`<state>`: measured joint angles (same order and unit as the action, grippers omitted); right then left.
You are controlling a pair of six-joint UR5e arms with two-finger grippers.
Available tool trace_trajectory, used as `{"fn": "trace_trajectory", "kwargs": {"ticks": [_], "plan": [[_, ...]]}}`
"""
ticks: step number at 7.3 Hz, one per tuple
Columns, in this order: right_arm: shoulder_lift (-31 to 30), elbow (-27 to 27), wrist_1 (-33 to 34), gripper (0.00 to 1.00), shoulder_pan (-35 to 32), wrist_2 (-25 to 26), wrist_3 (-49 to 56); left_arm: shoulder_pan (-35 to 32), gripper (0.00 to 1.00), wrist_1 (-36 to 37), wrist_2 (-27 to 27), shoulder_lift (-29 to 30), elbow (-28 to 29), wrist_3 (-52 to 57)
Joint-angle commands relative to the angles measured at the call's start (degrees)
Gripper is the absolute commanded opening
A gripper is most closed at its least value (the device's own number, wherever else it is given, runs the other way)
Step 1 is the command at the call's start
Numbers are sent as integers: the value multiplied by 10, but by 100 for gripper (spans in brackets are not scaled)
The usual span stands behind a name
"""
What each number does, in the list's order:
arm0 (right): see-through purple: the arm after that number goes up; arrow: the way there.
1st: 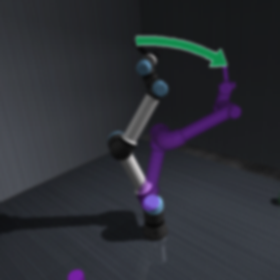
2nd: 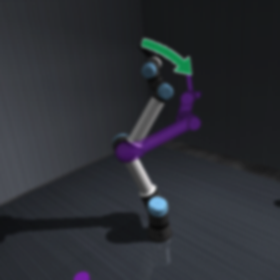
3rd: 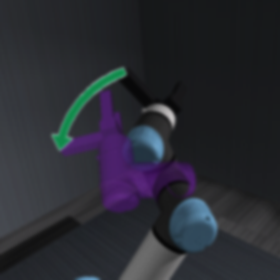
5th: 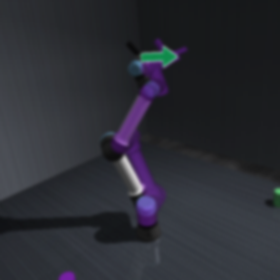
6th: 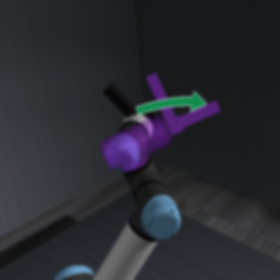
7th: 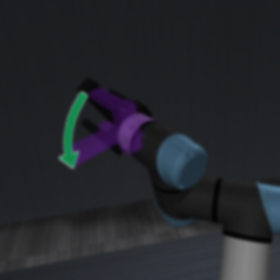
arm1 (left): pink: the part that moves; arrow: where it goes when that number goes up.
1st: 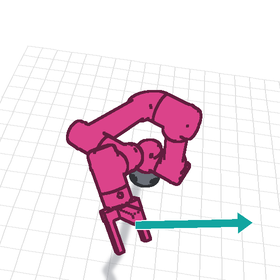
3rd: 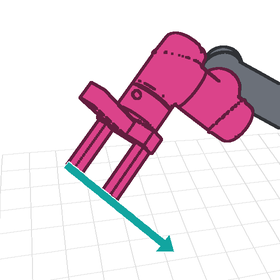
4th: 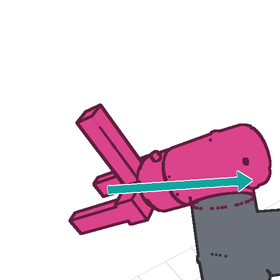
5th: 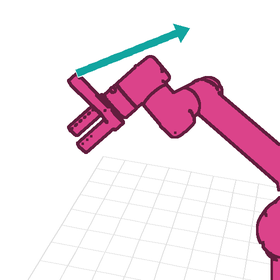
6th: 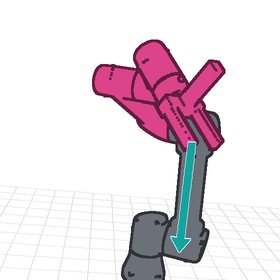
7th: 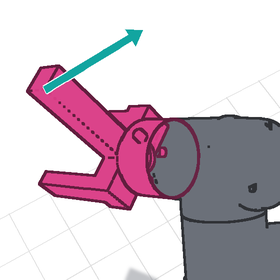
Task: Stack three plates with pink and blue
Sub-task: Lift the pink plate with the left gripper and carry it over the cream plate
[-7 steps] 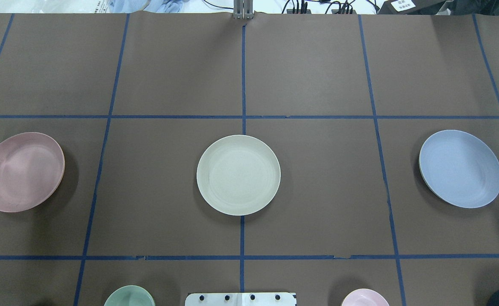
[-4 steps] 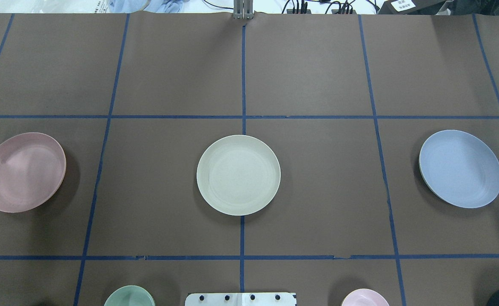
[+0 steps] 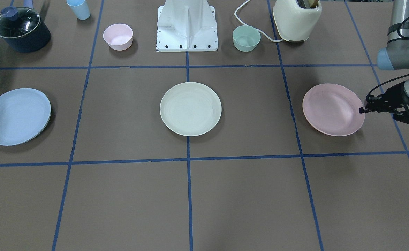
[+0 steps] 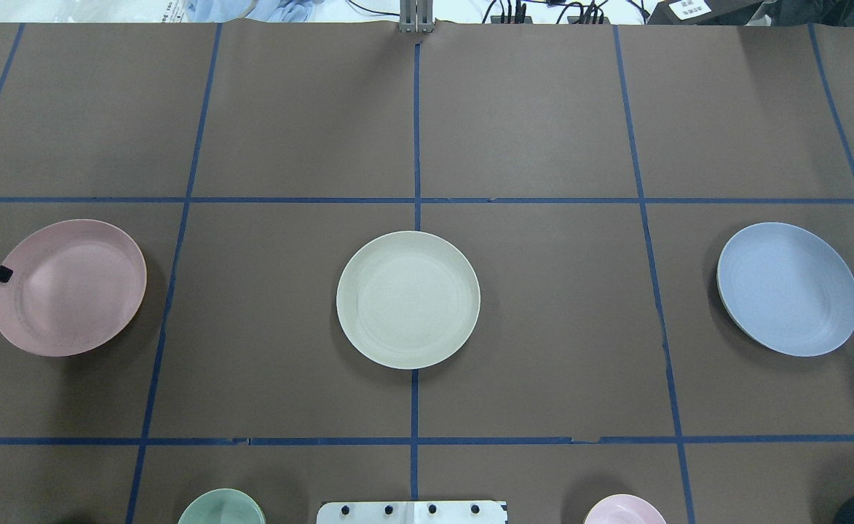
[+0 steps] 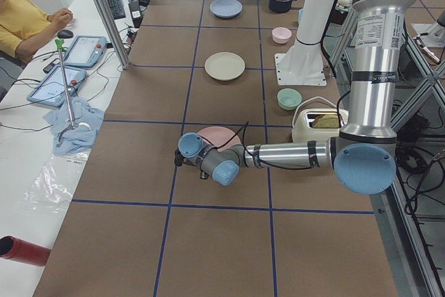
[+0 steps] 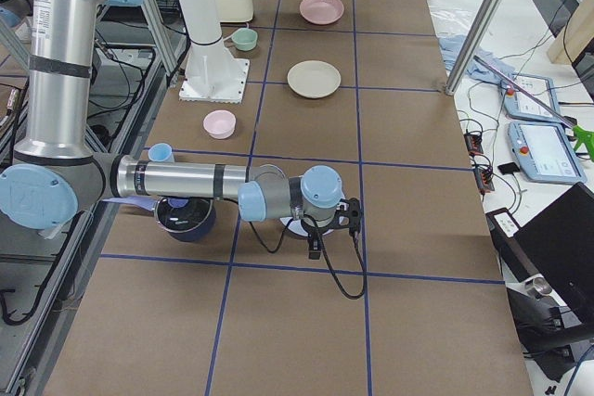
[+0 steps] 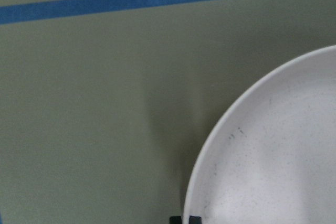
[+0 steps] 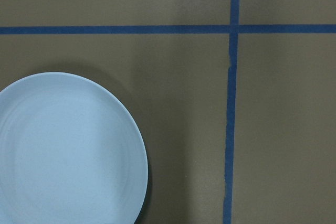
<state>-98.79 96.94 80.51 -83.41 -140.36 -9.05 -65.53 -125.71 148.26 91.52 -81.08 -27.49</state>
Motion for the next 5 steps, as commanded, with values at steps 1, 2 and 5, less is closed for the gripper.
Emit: {"fn": "trace_trajectory", "kwargs": {"ticks": [1, 2, 5], "plan": [[0, 1, 0, 100, 0, 0, 0, 0, 0, 21, 22, 61, -57, -145], [1, 1, 0, 100, 0, -1, 0, 4, 0, 21, 26, 90, -83, -212], [12, 2, 0, 100, 3, -1, 0, 146, 0, 17, -1, 219, -109, -426]]}}
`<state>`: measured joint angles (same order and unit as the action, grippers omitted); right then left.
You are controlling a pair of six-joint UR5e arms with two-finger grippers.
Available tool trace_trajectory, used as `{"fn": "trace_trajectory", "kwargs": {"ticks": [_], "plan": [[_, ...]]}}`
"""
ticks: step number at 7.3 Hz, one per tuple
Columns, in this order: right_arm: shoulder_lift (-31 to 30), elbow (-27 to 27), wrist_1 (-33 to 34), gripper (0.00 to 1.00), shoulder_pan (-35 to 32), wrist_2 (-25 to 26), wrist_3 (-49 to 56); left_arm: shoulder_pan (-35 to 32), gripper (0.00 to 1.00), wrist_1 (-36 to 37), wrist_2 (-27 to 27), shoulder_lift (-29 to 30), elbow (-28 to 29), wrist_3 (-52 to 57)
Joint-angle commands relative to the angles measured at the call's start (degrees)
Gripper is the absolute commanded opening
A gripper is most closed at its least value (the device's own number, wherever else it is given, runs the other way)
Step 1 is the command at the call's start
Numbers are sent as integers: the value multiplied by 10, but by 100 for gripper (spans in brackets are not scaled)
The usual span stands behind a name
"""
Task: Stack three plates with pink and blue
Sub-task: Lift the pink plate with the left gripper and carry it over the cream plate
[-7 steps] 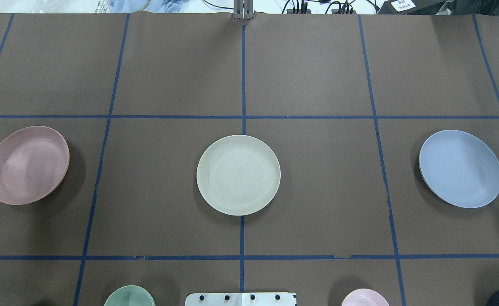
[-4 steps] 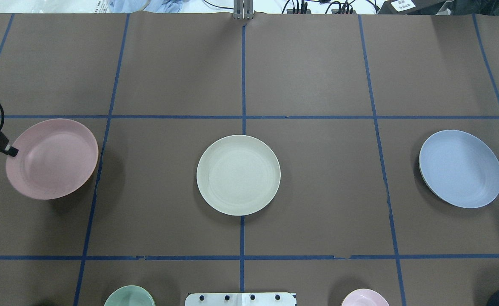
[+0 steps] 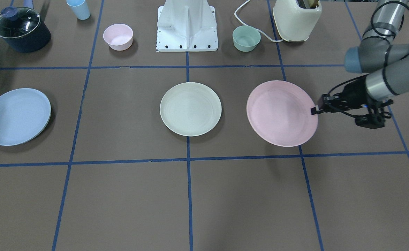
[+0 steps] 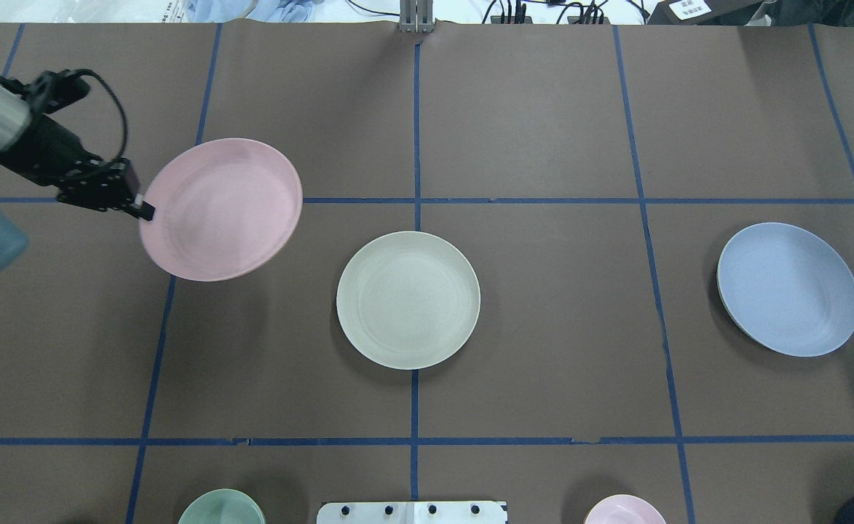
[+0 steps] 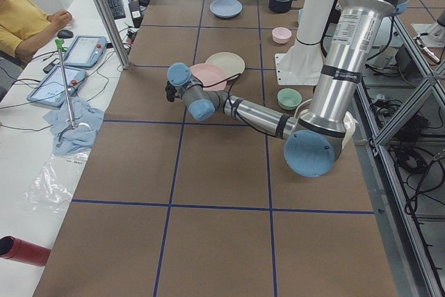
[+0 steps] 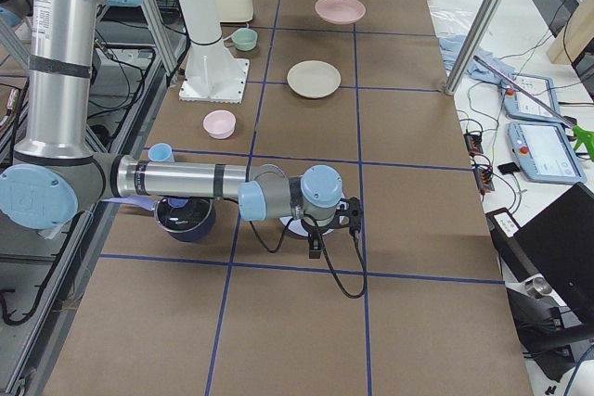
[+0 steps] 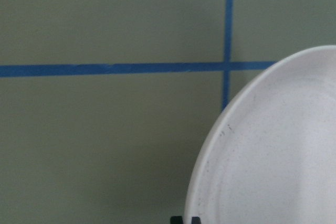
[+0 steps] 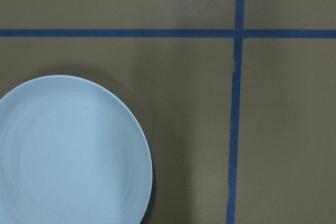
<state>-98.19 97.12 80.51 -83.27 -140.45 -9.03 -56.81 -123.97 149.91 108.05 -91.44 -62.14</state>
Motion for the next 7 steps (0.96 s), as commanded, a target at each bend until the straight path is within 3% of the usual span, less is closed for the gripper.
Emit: {"fn": "trace_trajectory", "kwargs": {"ticks": [1, 2, 5, 7], "plan": [[7, -2, 0, 100, 5, 0, 0, 106, 0, 0, -84, 84, -7, -116], [7, -3, 0, 100, 7, 0, 0, 139, 0, 0, -121, 101, -1, -118], [6, -4, 1, 100, 8, -1, 0, 175, 0, -3, -160, 135, 44, -115], [6, -4, 1, 100, 8, -2, 0, 186, 0, -3, -161, 143, 57, -114]]}}
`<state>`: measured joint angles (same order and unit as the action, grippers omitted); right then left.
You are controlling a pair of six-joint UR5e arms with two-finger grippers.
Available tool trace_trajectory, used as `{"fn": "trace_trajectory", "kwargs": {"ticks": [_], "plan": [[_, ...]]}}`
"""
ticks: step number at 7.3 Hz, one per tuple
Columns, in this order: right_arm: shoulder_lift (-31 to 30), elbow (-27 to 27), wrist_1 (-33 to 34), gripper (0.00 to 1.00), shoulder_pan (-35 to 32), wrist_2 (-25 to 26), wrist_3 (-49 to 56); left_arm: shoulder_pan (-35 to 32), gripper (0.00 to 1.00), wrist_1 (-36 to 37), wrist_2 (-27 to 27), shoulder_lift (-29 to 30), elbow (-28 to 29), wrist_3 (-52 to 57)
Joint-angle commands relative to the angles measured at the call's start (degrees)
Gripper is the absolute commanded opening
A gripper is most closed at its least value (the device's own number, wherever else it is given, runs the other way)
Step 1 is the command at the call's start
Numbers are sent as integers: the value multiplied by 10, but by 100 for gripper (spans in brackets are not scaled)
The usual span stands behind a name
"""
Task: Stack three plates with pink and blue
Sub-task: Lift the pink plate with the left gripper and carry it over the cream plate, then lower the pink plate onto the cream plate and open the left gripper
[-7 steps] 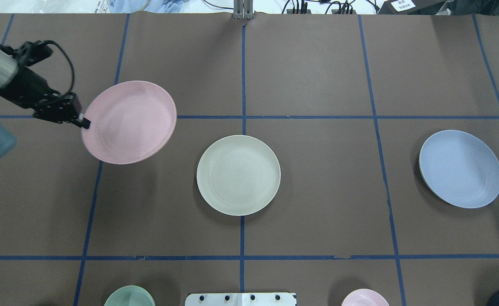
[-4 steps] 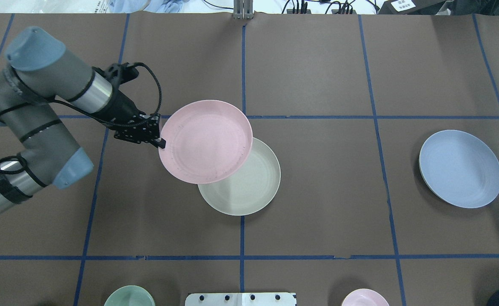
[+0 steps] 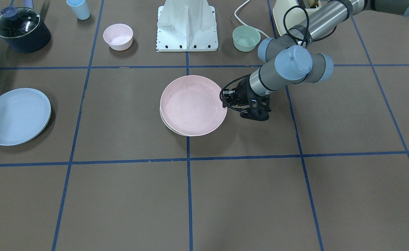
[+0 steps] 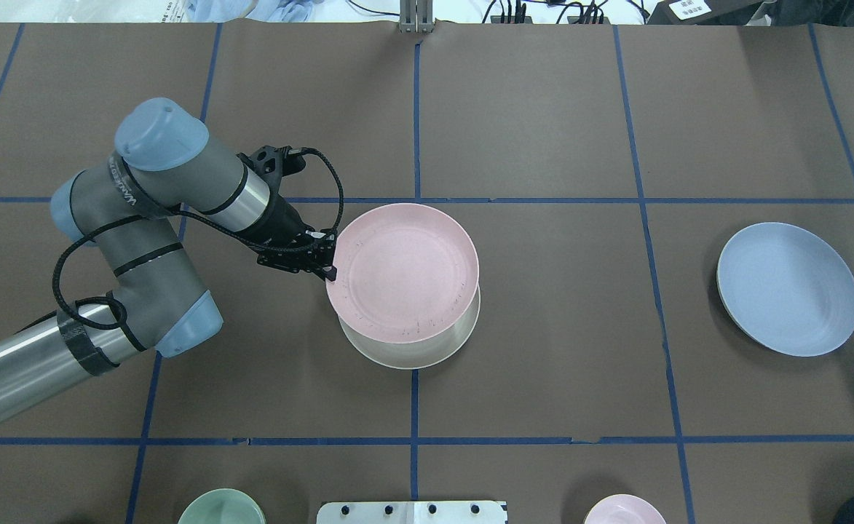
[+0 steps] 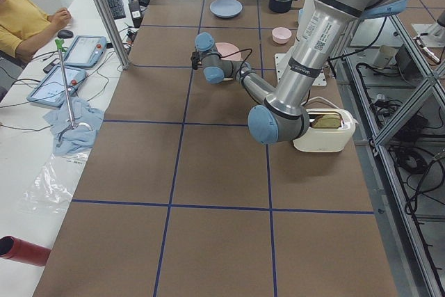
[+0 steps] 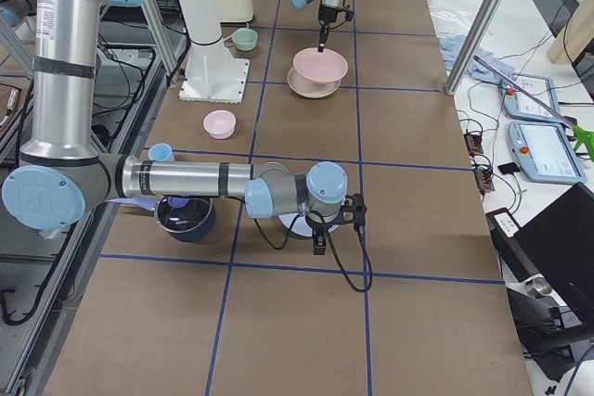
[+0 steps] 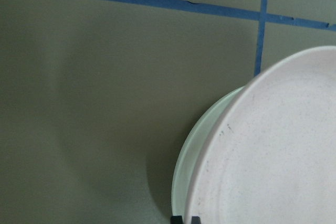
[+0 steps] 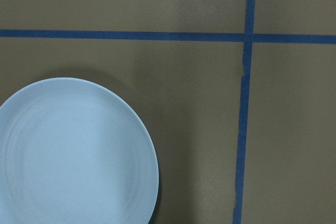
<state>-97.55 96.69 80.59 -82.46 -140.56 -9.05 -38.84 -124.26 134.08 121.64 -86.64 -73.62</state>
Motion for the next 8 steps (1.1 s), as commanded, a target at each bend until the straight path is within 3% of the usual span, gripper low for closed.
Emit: {"fn": "trace_trajectory", "kwargs": {"ticks": [1, 6, 7, 8], "plan": [[0, 0, 0, 100, 0, -4, 0, 6, 0, 0, -3, 6, 11, 1], [0, 0, -1, 100, -1, -9, 0, 11, 0, 0, -1, 4, 10, -5], [0, 0, -1, 100, -1, -9, 0, 15, 7, 0, -1, 3, 10, -5], [0, -1, -1, 100, 0, -9, 0, 15, 51, -2, 0, 3, 10, -4]]}}
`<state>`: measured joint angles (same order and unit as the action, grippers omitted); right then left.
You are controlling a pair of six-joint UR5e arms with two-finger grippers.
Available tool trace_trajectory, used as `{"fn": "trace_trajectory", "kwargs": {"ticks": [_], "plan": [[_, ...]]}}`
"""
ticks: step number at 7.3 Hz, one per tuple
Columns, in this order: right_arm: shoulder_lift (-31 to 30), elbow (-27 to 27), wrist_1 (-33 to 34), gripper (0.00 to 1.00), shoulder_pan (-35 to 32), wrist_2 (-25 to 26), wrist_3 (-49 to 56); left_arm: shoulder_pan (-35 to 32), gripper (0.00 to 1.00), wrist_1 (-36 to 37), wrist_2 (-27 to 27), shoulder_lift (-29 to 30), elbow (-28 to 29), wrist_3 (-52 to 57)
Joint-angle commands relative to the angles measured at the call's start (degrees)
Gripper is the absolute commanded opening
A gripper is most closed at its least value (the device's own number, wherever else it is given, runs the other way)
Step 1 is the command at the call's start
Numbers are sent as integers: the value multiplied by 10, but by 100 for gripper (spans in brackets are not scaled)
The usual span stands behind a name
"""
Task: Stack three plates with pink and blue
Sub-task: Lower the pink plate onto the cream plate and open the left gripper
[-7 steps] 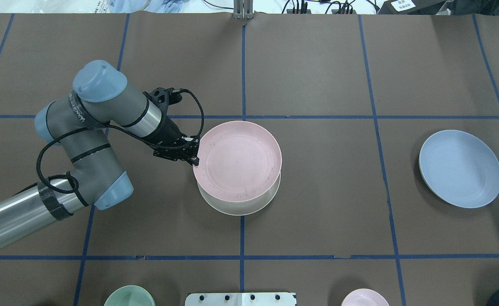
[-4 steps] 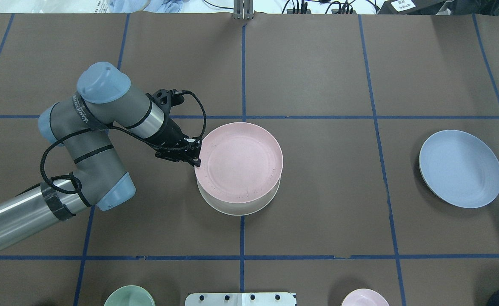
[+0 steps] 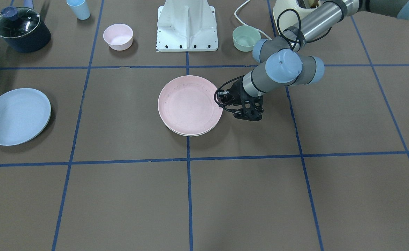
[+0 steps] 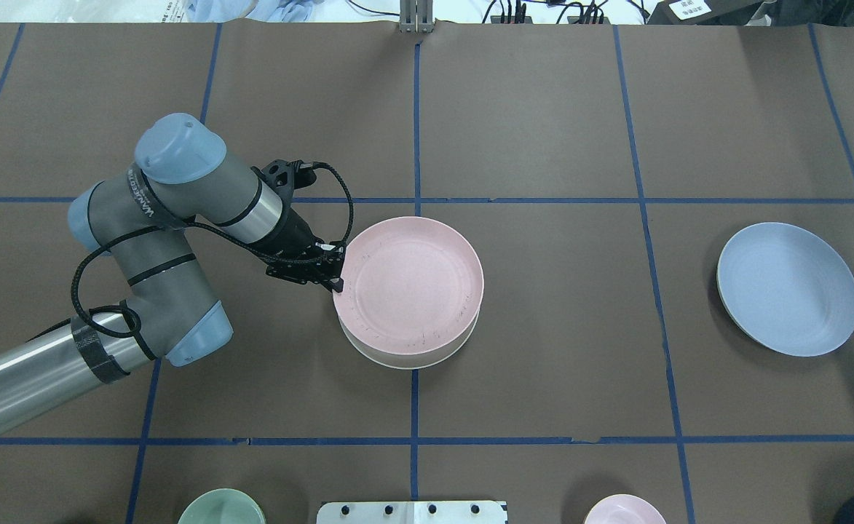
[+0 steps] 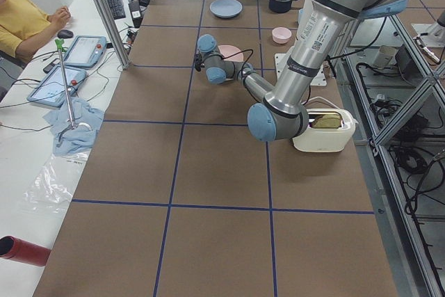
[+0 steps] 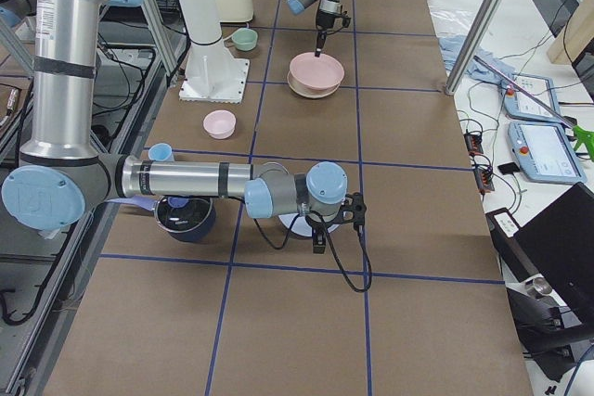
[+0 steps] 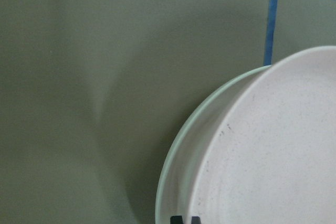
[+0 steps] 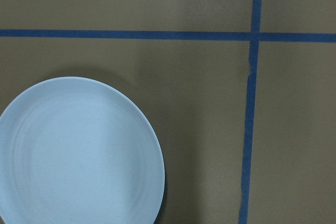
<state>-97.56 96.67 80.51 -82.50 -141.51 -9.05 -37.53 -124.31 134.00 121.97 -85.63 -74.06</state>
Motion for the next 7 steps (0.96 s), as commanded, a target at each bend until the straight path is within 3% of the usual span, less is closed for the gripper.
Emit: {"fn": "trace_trajectory", "kwargs": {"ticks": [1, 5, 7], "plan": [[0, 0, 0, 100, 1, -1, 0, 8, 100, 1, -1, -1, -3, 0], [57, -15, -1, 100, 62, 6, -101, -18, 100, 6, -1, -41, -93, 0], [62, -45, -29, 99, 74, 6, -117, -33, 100, 6, -2, -44, -96, 0]]}}
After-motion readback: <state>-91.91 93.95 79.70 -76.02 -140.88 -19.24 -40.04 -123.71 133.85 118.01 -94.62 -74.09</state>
